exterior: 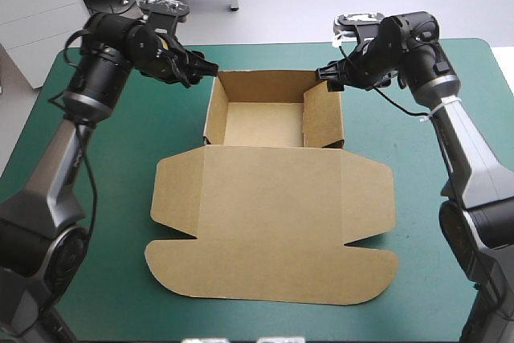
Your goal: Fold the box
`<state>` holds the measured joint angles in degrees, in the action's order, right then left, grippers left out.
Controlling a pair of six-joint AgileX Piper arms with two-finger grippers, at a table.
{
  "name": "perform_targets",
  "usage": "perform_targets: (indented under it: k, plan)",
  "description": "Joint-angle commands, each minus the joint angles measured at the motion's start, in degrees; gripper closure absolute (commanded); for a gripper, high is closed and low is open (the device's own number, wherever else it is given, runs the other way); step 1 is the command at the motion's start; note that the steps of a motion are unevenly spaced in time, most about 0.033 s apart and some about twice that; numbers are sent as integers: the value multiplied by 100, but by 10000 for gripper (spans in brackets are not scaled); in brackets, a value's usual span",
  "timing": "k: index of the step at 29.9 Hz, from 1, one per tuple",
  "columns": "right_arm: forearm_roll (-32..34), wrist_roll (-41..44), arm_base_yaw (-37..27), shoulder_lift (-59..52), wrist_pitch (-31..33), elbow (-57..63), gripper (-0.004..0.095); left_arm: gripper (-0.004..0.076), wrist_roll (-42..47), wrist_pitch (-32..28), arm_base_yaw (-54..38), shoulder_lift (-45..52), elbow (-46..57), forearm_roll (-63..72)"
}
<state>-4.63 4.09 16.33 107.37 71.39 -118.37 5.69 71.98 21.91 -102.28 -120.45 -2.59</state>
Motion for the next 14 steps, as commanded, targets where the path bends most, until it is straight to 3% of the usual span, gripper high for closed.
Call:
perform_targets:
  k: [1,14]
  plan:
    - [-55,-100,-16,-697,5,-109,277,272,-83,235,154,954,175,-200]
    - [7,-123,-16,-1050,5,-14,277,272,-13,-274,590,3735,3464,-411]
